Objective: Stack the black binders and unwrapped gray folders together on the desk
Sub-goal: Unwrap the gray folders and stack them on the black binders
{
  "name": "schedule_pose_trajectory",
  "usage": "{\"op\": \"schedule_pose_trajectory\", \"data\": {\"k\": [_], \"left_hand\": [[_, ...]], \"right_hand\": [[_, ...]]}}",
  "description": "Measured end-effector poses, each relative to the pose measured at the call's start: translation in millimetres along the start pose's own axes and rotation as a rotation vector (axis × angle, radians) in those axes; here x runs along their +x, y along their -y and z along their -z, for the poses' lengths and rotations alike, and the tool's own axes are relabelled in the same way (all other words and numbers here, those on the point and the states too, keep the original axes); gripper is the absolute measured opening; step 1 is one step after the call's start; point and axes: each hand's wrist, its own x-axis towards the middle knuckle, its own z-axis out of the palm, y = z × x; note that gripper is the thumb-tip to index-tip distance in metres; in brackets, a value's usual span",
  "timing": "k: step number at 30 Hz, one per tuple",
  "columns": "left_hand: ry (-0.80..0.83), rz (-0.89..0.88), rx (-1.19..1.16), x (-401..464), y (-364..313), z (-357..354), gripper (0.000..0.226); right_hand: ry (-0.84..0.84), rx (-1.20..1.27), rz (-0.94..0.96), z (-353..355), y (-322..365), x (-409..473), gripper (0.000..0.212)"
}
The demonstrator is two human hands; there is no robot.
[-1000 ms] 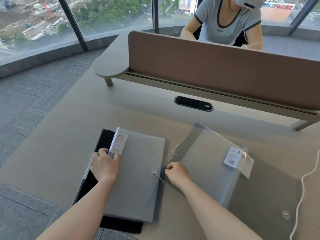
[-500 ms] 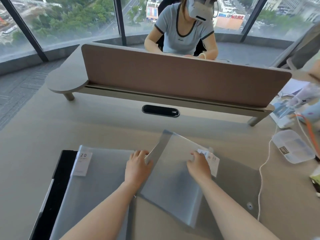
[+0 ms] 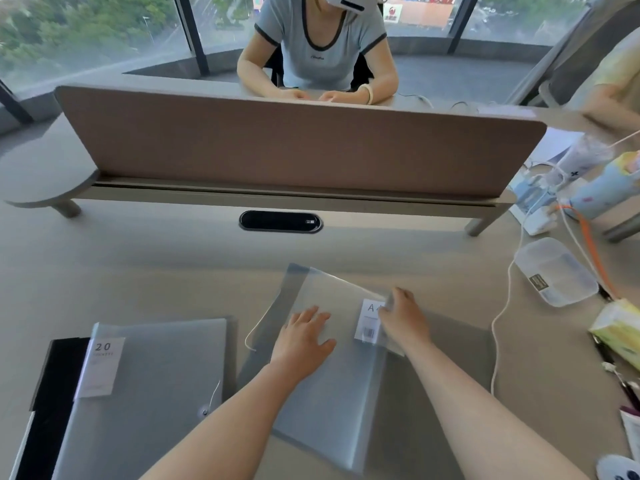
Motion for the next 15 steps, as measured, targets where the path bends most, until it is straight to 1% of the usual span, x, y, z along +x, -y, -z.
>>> {"op": "schedule_pose_trajectory", "data": {"k": [2,6,10,15], "left_hand": [[0.03,-0.006,0.037,4.3,-1.9,-4.5,0.061],[0.053,-0.006,0.086,8.1,-1.4,-15.0,0.063],[0.056,-0.008,0.099,9.3,-0.1,-20.4,0.063],[0.065,0.001,0.087,9.2,-1.1,-17.8,0.062]], "right_hand": [[0.009,-0.009,-0.01,1.6,-2.9,7.9,0.048],[0.02,-0.039,-0.005,1.9,-7.8,20.8,0.035],[0.048,0.007,-0.021,2.9,-9.9,29.0,0.038],[0.043,0.037,-0.024,3.8,-9.4,29.9,0.032]]}}
